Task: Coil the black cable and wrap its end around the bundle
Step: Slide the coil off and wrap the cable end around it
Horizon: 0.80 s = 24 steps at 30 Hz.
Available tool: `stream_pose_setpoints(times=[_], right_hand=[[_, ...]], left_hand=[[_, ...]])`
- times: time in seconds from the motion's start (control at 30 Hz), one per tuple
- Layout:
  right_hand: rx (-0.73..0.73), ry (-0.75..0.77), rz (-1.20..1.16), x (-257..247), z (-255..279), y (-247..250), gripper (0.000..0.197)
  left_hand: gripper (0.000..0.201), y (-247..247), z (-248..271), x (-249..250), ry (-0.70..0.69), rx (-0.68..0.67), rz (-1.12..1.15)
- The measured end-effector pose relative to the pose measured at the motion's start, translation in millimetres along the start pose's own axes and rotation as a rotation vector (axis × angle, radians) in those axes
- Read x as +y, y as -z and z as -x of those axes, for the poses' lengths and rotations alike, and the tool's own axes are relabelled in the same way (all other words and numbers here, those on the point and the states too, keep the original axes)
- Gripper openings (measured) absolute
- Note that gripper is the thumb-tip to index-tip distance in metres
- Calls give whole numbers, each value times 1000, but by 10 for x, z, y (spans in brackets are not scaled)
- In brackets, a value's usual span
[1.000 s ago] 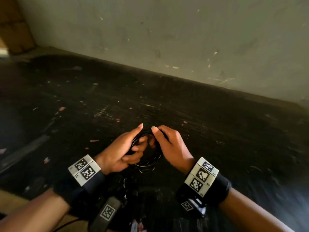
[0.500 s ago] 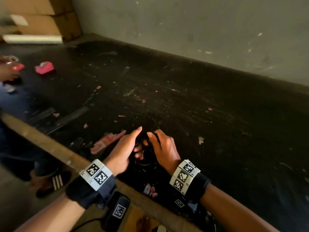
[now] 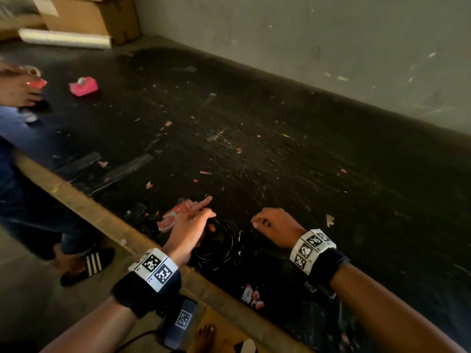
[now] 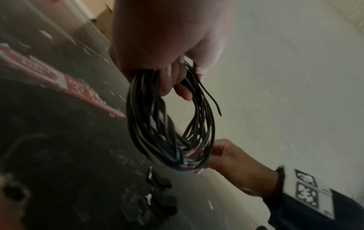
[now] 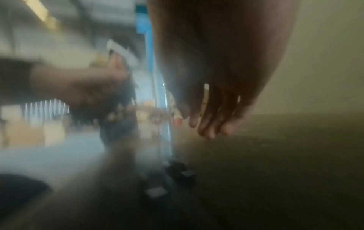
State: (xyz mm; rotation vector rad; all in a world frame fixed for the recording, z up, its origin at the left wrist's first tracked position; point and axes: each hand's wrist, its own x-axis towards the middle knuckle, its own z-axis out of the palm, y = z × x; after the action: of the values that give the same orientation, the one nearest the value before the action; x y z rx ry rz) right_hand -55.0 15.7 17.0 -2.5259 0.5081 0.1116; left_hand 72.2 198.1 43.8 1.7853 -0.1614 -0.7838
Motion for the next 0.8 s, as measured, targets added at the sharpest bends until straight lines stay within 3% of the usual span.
stream_pose_setpoints(times=[0.1, 0.17, 0.43, 0.5, 0.67, 0.8], right_hand=[[-191, 12, 216, 34, -141, -71, 27], [-257, 26, 284, -11, -164, -125, 29], [-313, 21, 441, -140, -240, -216, 27], [-251, -52, 322, -151, -230, -171, 27], [109, -124, -129, -195, -62, 63, 12], [253, -75, -173, -339, 205, 273, 10]], left_hand=[[26, 77, -163, 6, -19, -52, 6], [16, 94, -240, 10, -89, -91, -26], [13, 36, -570, 13, -191, -341, -207], [13, -20, -590, 24, -230, -411, -227], [19, -217, -550, 116, -151, -654, -258], [21, -429, -471, 202, -219, -747, -223]])
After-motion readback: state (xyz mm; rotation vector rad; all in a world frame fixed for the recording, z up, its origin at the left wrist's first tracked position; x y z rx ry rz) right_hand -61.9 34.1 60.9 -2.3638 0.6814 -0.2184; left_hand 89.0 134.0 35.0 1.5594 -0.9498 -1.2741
